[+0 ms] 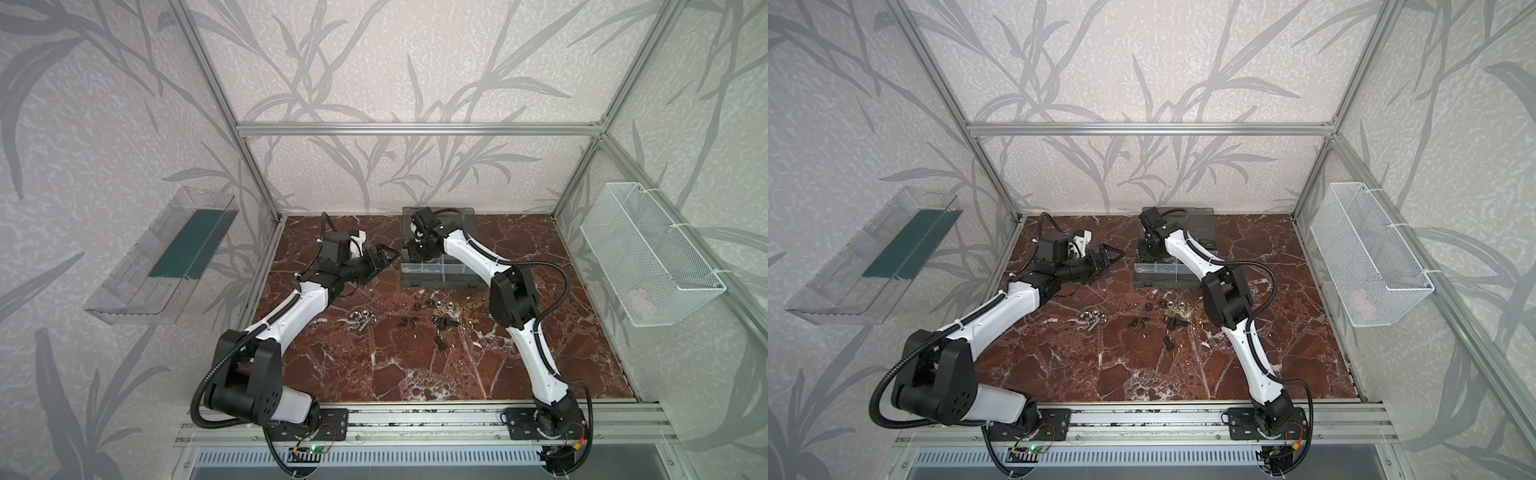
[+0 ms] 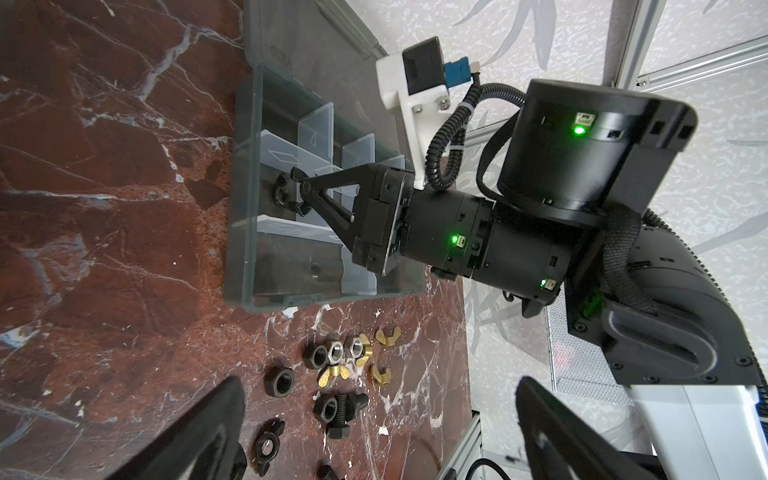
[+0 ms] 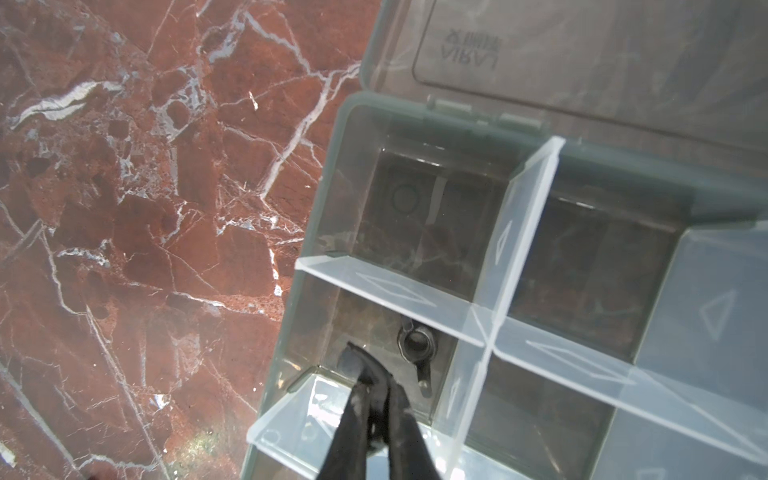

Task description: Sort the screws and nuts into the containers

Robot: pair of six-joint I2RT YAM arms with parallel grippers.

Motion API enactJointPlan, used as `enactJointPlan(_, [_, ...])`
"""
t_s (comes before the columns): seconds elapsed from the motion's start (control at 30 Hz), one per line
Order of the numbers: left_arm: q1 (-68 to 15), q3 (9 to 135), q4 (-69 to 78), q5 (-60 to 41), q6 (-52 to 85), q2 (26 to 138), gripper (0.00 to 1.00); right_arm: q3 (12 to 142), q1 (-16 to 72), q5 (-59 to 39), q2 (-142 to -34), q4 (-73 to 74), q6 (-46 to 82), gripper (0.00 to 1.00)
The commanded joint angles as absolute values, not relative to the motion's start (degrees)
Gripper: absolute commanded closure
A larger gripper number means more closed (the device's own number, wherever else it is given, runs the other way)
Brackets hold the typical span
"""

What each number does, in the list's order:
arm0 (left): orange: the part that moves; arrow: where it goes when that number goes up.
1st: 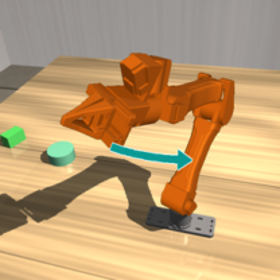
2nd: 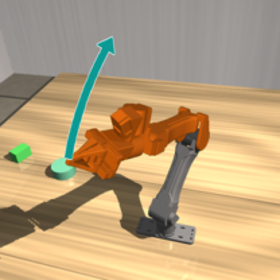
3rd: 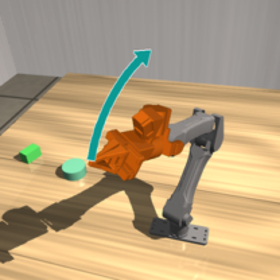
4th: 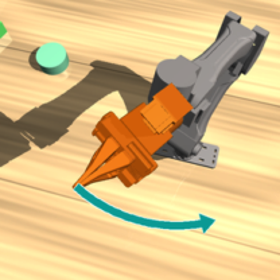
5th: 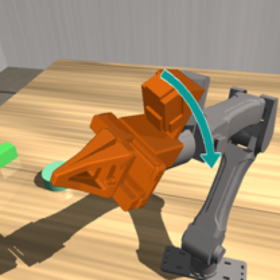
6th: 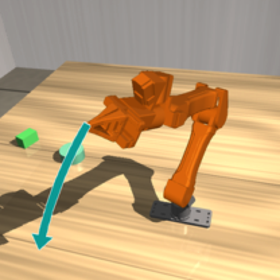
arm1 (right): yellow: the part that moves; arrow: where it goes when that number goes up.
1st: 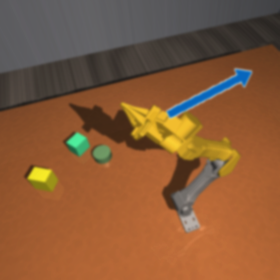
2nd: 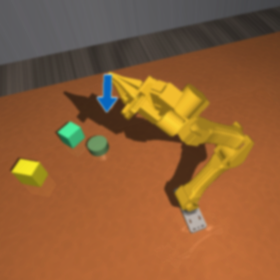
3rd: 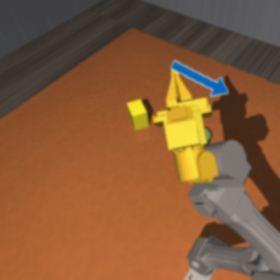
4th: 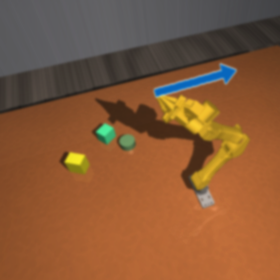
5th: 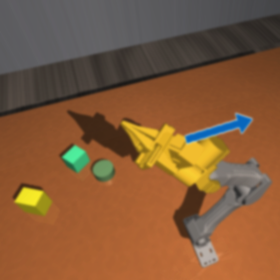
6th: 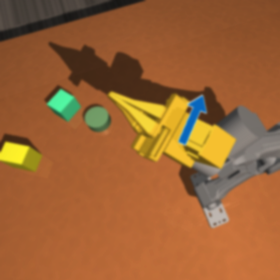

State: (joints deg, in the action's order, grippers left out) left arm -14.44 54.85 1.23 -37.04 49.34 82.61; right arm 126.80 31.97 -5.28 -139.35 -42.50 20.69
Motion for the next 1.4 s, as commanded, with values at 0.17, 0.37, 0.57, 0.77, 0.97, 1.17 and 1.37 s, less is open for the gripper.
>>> enactJointPlan(0.17, [-14.0,53.6,3.0,-37.9,50.4,82.8,0.00,131.4,31.7,-5.3,-138.7,-46.8,18.8,0.73])
enactJointPlan(0.37, [-14.0,53.6,2.5,-37.5,49.8,82.8,0.01,132.3,31.7,-4.6,-135.1,-50.4,17.9,0.69])
enactJointPlan(0.57, [-14.5,54.1,-0.6,-36.0,47.5,82.6,0.01,119.2,31.7,-4.1,-124.4,-45.3,18.1,0.64])
enactJointPlan(0.77, [-16.8,55.4,-7.7,-34.3,42.9,82.1,0.01,102.7,31.8,-4.6,-112.3,-40.0,18.7,0.57])
enactJointPlan(0.97, [-19.2,57.2,-19.6,-32.4,36.0,82.5,0.01,87.3,31.8,-4.7,-100.8,-35.5,18.6,0.41])
enactJointPlan(1.17, [-23.2,60.0,-29.1,-30.0,29.6,86.4,0.00,74.1,32.2,-5.0,-90.3,-31.3,19.1,0.14])
enactJointPlan(1.37, [-28.5,64.2,-34.5,-26.6,26.5,92.7,0.01,62.9,32.8,-6.3,-81.0,-26.4,19.6,0.01])
